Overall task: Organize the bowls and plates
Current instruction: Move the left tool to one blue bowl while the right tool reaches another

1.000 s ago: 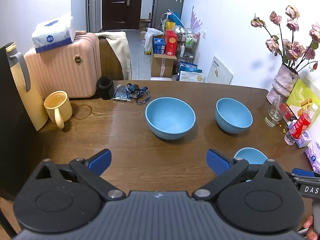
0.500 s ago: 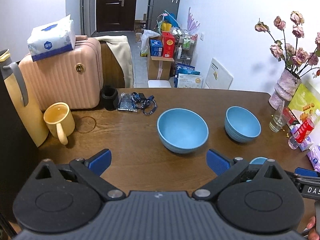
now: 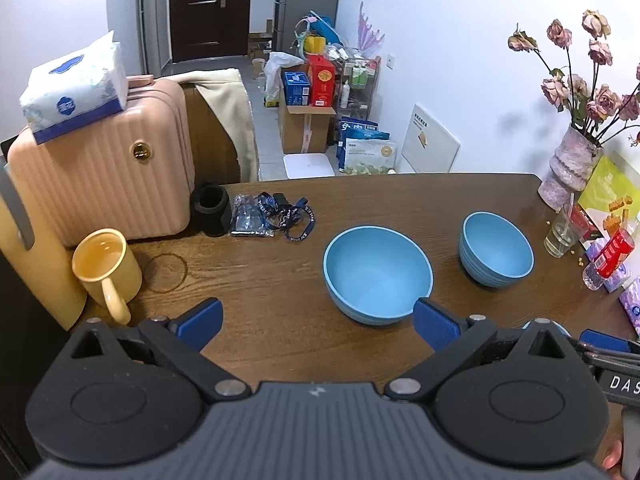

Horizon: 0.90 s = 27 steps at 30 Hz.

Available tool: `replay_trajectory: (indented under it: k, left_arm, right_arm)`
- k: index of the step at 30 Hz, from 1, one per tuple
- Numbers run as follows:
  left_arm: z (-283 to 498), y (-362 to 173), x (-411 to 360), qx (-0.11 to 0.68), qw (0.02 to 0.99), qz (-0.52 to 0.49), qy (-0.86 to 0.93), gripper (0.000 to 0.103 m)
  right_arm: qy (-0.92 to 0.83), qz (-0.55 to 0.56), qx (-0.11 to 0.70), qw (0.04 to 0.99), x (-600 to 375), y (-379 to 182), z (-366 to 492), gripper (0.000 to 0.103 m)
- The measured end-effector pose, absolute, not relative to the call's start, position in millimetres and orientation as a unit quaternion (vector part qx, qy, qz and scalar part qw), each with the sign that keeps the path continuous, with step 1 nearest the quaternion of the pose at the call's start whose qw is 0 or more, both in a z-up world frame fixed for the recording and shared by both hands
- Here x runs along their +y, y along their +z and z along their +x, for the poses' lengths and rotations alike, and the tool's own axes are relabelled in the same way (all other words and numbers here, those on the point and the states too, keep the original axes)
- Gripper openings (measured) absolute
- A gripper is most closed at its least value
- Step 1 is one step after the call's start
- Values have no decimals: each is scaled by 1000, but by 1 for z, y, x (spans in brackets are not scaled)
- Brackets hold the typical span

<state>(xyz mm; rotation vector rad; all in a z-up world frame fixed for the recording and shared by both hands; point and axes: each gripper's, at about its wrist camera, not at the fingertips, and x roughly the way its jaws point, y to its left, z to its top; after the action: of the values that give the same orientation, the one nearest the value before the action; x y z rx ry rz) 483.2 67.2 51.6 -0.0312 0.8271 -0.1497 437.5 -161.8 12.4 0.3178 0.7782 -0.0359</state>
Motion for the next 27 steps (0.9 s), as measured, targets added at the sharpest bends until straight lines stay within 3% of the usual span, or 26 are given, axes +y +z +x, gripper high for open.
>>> replay_trajectory:
  k: [27]
  left_arm:
    - [589,25,34,438,897,2,-65,103]
  right_arm:
    - [-20,147,426,892,-167,-13,541,103]
